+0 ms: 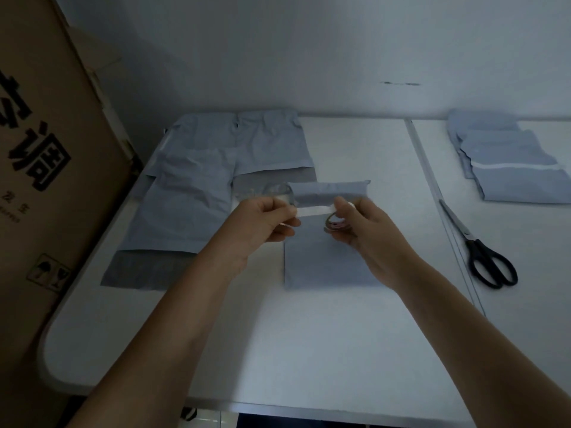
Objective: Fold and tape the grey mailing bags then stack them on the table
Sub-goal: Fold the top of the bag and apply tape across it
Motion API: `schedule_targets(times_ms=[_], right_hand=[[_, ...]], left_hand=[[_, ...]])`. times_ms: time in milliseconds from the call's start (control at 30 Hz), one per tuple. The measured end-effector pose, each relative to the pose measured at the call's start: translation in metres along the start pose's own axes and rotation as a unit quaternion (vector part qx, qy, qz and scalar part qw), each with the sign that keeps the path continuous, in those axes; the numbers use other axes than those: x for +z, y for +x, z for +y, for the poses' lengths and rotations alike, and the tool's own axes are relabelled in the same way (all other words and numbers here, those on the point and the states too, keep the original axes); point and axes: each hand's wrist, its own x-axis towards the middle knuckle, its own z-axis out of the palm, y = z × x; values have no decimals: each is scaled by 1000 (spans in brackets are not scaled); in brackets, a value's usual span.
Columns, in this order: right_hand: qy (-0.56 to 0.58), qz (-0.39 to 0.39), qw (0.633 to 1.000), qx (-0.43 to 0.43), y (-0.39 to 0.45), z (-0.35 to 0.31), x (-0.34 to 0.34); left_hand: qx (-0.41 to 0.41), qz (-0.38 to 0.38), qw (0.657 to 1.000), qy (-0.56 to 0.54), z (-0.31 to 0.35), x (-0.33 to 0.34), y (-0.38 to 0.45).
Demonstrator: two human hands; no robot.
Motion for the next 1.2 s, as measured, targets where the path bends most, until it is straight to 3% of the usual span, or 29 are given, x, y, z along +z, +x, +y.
schedule_targets(times_ms=[167, 267, 333, 767, 1000, 1200], right_hand=[[-22, 6, 1000, -15, -4, 4, 10], [-193, 42, 978, -63, -2, 9, 11], [-237, 55, 965, -100, -2, 10, 12], [-230, 81, 954, -173, -3, 36, 9], [-296, 91, 932, -187, 3, 43, 8], [-316, 94, 921, -206, 4, 45, 9]], left_hand=[[-29, 15, 999, 39, -18, 6, 5], [-40, 32, 997, 65, -28, 5, 9], [-46, 41, 996, 65, -31, 4, 10], [-29, 55, 992, 110, -38, 1, 12], [30, 92, 953, 287, -41, 1, 5], [45, 97, 943, 314, -43, 3, 4]])
